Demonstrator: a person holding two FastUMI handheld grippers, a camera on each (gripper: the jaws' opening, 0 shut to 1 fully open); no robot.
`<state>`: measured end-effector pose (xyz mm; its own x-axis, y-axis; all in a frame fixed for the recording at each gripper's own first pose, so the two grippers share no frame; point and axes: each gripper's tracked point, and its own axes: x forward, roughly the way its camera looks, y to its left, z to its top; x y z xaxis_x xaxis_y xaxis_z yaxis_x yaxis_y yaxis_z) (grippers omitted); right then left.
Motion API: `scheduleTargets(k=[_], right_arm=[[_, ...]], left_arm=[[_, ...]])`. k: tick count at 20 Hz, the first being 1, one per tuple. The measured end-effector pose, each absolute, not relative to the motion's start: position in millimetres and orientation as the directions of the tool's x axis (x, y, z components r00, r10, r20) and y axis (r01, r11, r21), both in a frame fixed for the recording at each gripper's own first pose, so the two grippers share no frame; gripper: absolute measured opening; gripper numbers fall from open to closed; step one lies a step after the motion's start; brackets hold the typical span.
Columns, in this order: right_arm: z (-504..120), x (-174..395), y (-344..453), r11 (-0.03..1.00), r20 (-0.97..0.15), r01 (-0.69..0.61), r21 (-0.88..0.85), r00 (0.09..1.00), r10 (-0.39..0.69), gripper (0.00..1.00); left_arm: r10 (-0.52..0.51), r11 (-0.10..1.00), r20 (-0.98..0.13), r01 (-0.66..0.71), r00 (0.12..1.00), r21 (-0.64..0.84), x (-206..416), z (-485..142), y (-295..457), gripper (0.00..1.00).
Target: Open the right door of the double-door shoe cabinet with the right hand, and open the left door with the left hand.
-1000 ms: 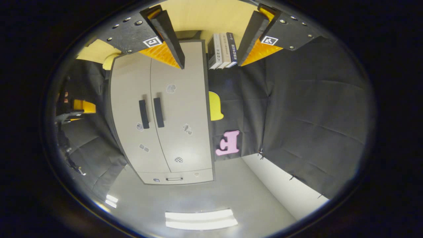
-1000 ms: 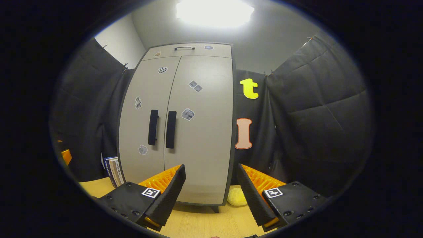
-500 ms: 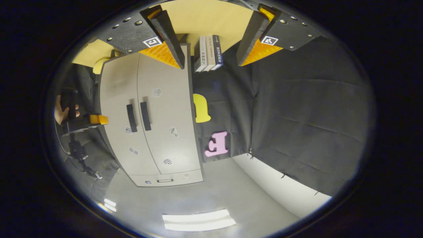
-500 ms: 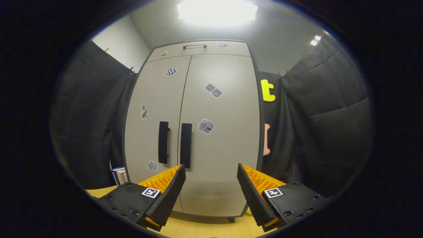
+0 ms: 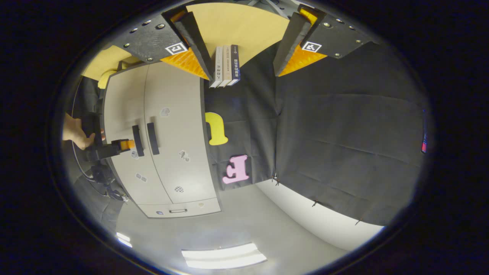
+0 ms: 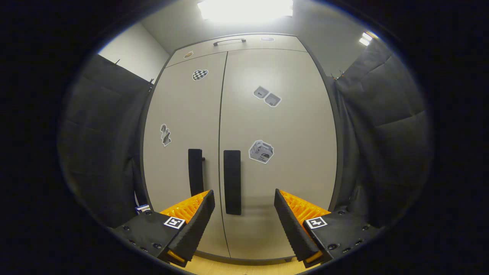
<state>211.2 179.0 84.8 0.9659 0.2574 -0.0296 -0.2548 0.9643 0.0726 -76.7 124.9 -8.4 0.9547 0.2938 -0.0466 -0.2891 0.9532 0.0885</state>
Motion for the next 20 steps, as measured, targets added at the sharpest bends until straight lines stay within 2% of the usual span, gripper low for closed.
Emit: scheduleTargets(k=[6, 7, 11, 14, 15, 16, 18, 20], right_arm=[[85.9, 240.1, 201.3, 0.962, -0.067, -0.268, 0.050, 0.960, 0.271, 0.98], [83.1, 243.9, 206.8, 0.959, -0.083, -0.278, 0.051, 0.956, 0.281, 0.87], [65.8, 258.5, 216.8, 0.962, -0.156, -0.268, 0.058, 0.949, 0.274, 0.70], [56.8, 266.3, 220.5, 0.960, -0.207, -0.269, 0.083, 0.937, 0.281, 0.70], [56.2, 268.4, 221.4, 0.958, -0.219, -0.270, 0.094, 0.933, 0.285, 0.66], [54.9, 270.6, 219.6, 0.961, -0.221, -0.255, 0.108, 0.936, 0.273, 0.70], [53.9, 272.6, 220.1, 0.959, -0.232, -0.246, 0.138, 0.934, 0.273, 0.39], [45.1, 272.6, 222.6, 0.954, -0.277, -0.248, 0.167, 0.917, 0.287, 0.38]], left_arm=[[0.339, 0.938, -0.060, -0.333, 0.939, 0.095, -87.2, -12.0, 141.5, 0.92], [0.346, 0.936, -0.058, -0.339, 0.937, 0.098, -88.3, -11.2, 143.8, 0.92], [0.363, 0.929, -0.056, -0.356, 0.930, 0.104, -93.1, -9.1, 149.4, 0.92], [0.375, 0.924, -0.060, -0.368, 0.925, 0.104, -96.8, -11.2, 154.7, 0.92], [0.378, 0.923, -0.064, -0.371, 0.924, 0.101, -96.7, -14.0, 155.6, 0.92], [0.381, 0.922, -0.067, -0.374, 0.922, 0.099, -96.4, -13.8, 156.9, 0.92], [0.383, 0.922, -0.070, -0.376, 0.921, 0.096, -97.2, -13.8, 157.9, 0.92], [0.384, 0.921, -0.067, -0.377, 0.921, 0.097, -97.5, -11.7, 159.3, 0.92]])
